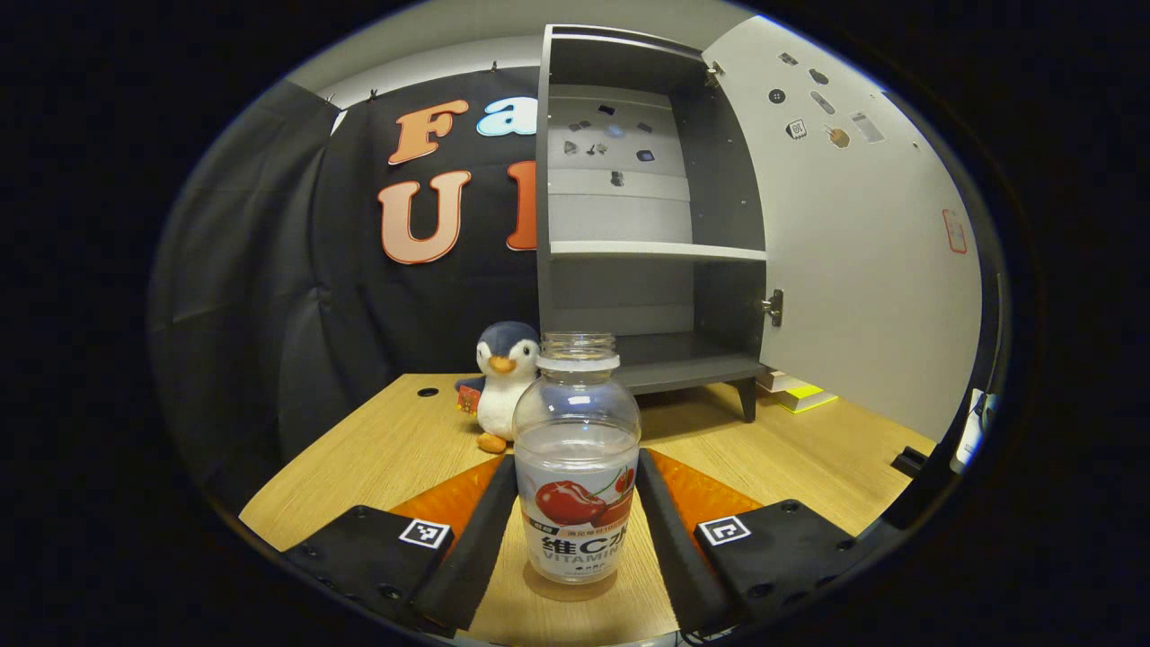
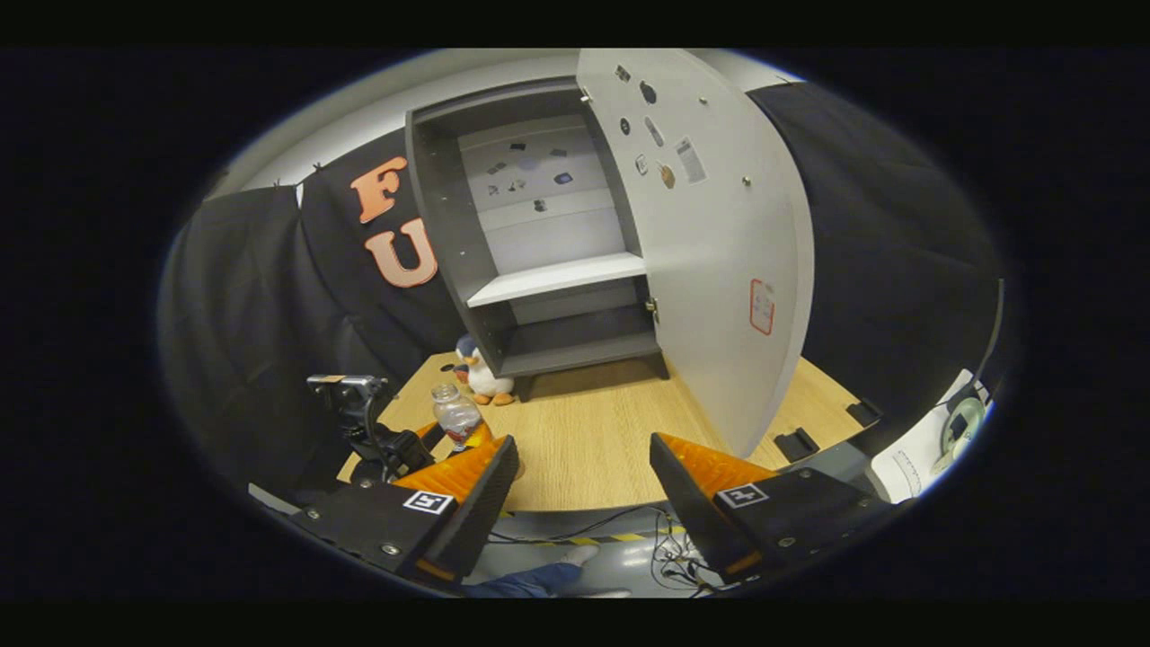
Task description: Open the cabinet door with the right hand, grasp the bottle in the cabinet with the left hand and place it on the coaster, then close the cabinet door with the right hand.
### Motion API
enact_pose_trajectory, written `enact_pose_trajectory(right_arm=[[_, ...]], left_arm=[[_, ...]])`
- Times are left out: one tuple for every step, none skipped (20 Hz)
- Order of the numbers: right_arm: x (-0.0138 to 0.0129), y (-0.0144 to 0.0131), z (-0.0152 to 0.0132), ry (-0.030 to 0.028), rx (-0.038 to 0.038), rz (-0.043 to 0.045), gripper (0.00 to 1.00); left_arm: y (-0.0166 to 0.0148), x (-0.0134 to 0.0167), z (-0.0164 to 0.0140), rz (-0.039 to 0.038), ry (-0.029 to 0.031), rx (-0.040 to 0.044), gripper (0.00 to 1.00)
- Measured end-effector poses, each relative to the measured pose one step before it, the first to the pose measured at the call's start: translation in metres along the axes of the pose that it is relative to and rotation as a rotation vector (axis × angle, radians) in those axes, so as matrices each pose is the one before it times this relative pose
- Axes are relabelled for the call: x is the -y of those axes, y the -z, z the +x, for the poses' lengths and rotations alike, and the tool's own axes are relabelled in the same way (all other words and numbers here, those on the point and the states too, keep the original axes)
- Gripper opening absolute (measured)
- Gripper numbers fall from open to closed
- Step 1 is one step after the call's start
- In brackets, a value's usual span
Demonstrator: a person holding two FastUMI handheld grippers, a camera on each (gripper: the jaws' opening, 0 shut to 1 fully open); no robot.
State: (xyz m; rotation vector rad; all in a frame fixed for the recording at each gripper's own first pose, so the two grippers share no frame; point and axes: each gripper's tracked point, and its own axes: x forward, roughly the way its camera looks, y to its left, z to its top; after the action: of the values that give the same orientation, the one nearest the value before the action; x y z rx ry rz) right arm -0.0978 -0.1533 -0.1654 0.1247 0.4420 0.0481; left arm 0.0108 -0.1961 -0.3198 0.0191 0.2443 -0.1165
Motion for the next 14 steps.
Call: enact_pose_trajectory(right_arm=[[0.00153, 0.00365, 0.00404, 0.00099, -0.01148, 0.00122, 0.91], [0.00264, 0.00256, 0.00249, 0.00289, -0.01086, 0.00000, 0.91], [0.00292, 0.00326, 0.00120, 0.00335, -0.00827, 0.00119, 0.91], [0.00254, 0.00241, 0.00246, 0.00321, -0.00716, 0.00338, 0.91], [0.00265, 0.00239, 0.00332, 0.00296, -0.01025, 0.00760, 0.91], [0.00088, 0.00238, 0.00198, -0.00115, -0.00833, 0.00762, 0.91], [-0.00006, 0.00166, 0.00114, -0.00203, -0.00572, 0.00420, 0.91], [0.00145, 0.00207, 0.00016, -0.00120, -0.00568, 0.00161, 0.91], [-0.00002, 0.00109, 0.00153, -0.00130, -0.00517, 0.00006, 0.91], [0.00077, 0.00373, -0.00176, -0.00017, -0.00478, -0.00047, 0.91], [-0.00029, 0.00130, 0.00042, -0.00171, -0.00394, -0.00027, 0.91], [0.00017, 0.00124, 0.00112, -0.00036, -0.00515, -0.00022, 0.91], [0.00036, 0.00029, 0.00029, -0.00051, -0.00350, 0.00038, 0.91], [-0.00061, -0.00071, 0.00011, -0.00270, -0.00116, 0.00205, 0.91]], left_arm=[[0.00685, -0.00105, 0.00226, 0.00680, -0.00552, -0.00432, 0.85], [0.00603, -0.00003, 0.00309, 0.00541, -0.00503, -0.00356, 0.86], [0.00663, 0.00089, 0.00309, -0.00112, 0.00304, -0.00814, 0.85], [0.00528, 0.00041, 0.00228, -0.00152, -0.00076, -0.00862, 0.85], [0.00611, 0.00161, 0.00116, 0.00579, -0.00037, -0.00956, 0.85], [0.00508, 0.00018, 0.00120, 0.00458, -0.00191, -0.00790, 0.85], [0.00486, -0.00052, 0.00177, 0.00249, -0.00172, -0.00855, 0.85], [0.00140, -0.00059, 0.00024, -0.00498, 0.00004, -0.00157, 0.85], [-0.00316, -0.00105, -0.00171, 0.00548, -0.00187, 0.01568, 0.85], [-0.00342, 0.00111, -0.00014, 0.01249, 0.00048, 0.02167, 0.85], [-0.00360, 0.00120, 0.00035, 0.00465, 0.00661, 0.02087, 0.85], [0.00328, 0.00162, 0.00043, -0.00094, 0.00677, -0.00034, 0.86], [0.00337, -0.00129, 0.00078, 0.00449, -0.00454, -0.01219, 0.85], [0.00238, -0.00095, -0.00020, -0.00129, 0.00160, -0.00751, 0.85]])
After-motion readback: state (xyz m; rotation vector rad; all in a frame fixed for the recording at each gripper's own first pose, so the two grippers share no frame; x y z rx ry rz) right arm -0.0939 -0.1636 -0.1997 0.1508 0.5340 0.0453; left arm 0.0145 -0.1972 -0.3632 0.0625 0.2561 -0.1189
